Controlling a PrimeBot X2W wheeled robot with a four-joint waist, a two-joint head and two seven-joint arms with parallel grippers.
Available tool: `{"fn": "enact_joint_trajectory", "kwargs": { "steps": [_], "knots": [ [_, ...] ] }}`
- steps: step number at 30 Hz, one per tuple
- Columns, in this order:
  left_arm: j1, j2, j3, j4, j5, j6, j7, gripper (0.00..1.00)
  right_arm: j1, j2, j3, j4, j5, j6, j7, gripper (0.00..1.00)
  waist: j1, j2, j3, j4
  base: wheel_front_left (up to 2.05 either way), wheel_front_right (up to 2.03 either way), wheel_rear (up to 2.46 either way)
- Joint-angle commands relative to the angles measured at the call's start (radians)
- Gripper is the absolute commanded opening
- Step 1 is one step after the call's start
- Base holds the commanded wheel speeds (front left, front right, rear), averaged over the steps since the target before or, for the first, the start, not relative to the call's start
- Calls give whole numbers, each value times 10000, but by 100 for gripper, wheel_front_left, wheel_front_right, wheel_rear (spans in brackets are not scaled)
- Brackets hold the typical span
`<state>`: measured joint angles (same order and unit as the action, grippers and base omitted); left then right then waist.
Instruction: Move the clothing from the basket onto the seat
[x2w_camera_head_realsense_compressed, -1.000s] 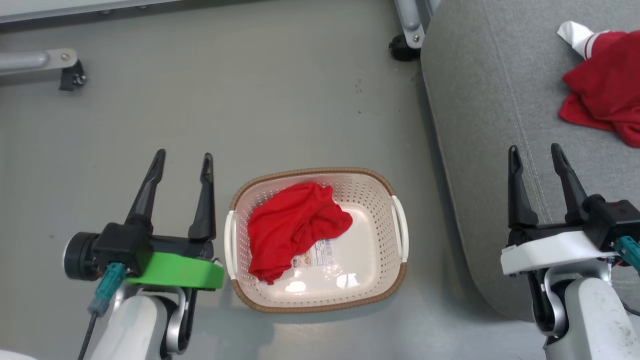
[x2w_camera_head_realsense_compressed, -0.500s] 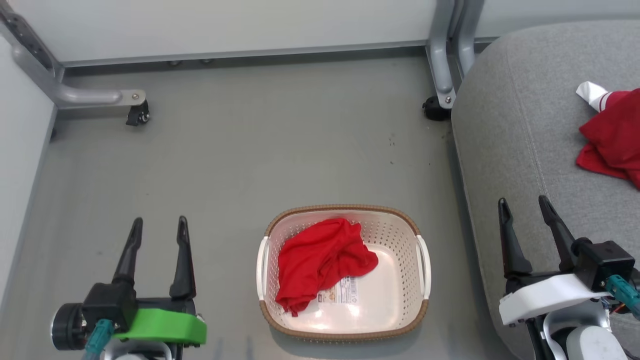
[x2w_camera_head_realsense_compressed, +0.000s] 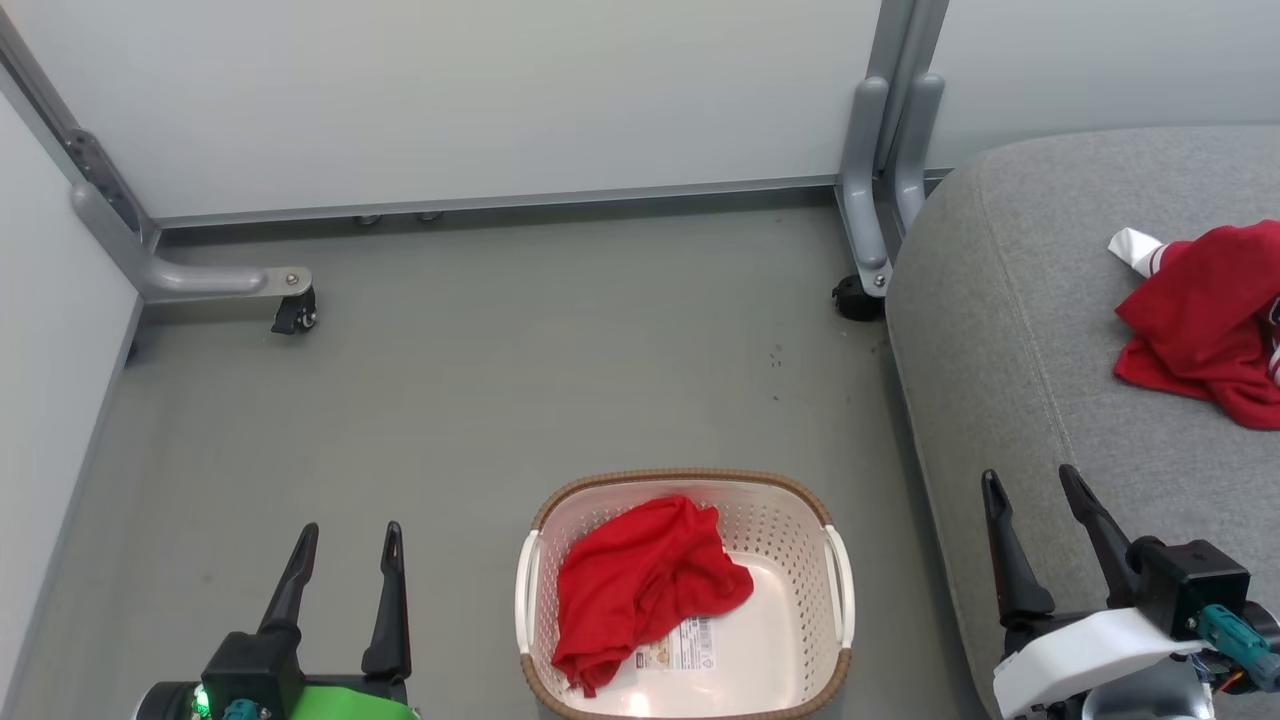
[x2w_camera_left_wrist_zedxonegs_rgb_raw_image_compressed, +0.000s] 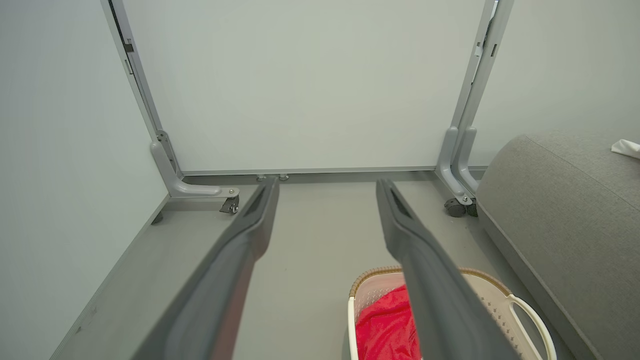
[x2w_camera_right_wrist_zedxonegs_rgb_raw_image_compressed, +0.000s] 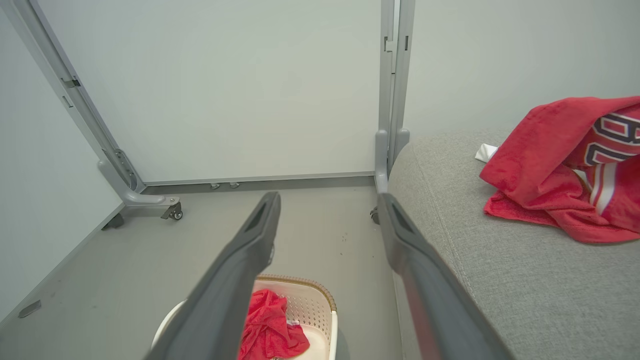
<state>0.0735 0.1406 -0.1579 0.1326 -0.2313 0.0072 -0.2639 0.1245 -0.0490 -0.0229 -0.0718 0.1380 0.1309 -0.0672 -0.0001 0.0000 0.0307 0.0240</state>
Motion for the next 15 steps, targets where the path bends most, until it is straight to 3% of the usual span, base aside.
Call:
{"fn": "enact_joint_trajectory", "kwargs": {
  "steps": [1, 15],
  "knots": [
    [134, -24, 75, 23, 87, -55, -5, 100, 184, -29, 20, -87, 42, -3, 46, 100, 1, 0, -130, -69, 0, 0, 0],
    [-50, -44, 177, 345, 317, -122, -6, 100, 163, -29, 91, -278, 46, -3, 119, 100, 1, 0, -95, -136, 0, 0, 0]
  ]
}}
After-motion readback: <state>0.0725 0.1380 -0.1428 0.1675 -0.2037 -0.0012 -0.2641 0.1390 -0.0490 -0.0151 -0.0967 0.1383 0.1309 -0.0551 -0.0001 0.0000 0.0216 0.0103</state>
